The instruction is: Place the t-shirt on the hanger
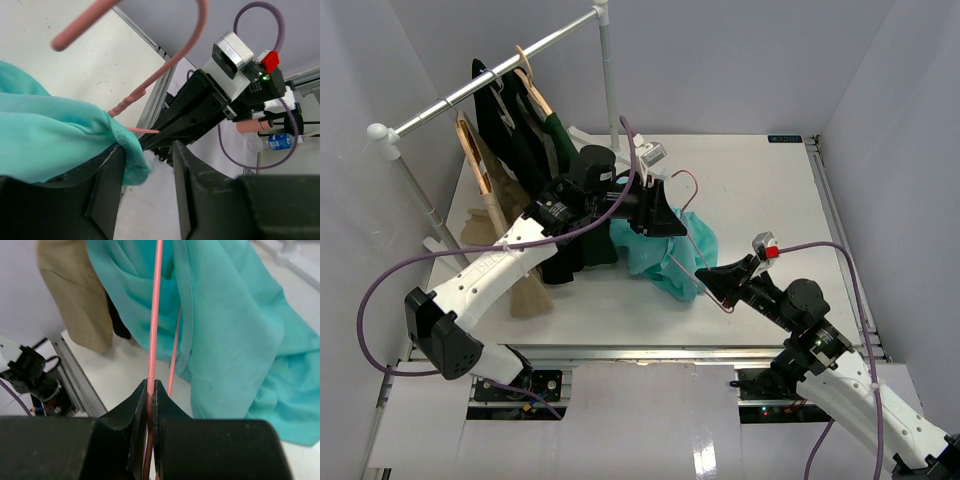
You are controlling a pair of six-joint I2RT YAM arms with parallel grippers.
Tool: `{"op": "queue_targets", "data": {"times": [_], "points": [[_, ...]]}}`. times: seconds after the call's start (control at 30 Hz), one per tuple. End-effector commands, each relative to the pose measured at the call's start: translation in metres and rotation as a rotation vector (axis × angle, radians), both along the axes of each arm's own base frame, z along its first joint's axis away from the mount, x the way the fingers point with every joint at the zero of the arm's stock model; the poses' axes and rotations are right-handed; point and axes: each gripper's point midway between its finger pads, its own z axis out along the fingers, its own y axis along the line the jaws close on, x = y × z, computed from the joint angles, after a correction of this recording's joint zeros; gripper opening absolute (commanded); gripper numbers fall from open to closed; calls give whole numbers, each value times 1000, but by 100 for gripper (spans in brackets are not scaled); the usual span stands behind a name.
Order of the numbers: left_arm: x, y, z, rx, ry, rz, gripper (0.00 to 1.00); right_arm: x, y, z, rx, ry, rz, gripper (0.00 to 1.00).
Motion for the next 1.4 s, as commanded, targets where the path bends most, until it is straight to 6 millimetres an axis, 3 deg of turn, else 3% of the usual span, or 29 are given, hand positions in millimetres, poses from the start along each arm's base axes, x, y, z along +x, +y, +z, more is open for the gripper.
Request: {"op": "queue_targets", "data": {"times": [0.0,0.07,0.23,0.37,0.43,0.53,0.63,0.73,0.83,0.9,1.07,1.27,1.3,1.37], "points": [[-26,31,38,-1,-121,15,61,-20,-3,71,248,-305,60,8],[-23,44,35,51,-163,67,66,-27,-8,78,289,-368,68,8],[-4,86,25,229,-249,264,68,-48,-15,88,347,-462,113,8],[9,107,54,260,-400,354,66,-59,-20,89,352,-491,132,8],[4,107,82,220,-511,310,65,-61,-20,82,316,-472,139,8],[-16,99,109,152,-676,150,64,-64,-20,76,270,-460,150,8],[-23,98,124,127,-773,90,64,-74,-24,82,277,-487,173,8],[-39,94,125,103,-862,-31,65,-80,-24,83,273,-491,194,8],[-57,93,111,95,-886,-164,71,-83,-24,83,261,-490,207,8],[-62,89,91,122,-857,-253,73,-85,-23,81,256,-490,220,8],[-55,80,44,243,-750,-360,72,-90,-21,80,247,-495,254,8],[-46,69,13,280,-716,-407,72,-97,-19,78,229,-507,294,8],[-51,65,10,256,-696,-441,71,-97,-19,78,227,-507,294,8],[-65,61,2,222,-650,-515,57,-96,-19,79,228,-508,285,8]]}}
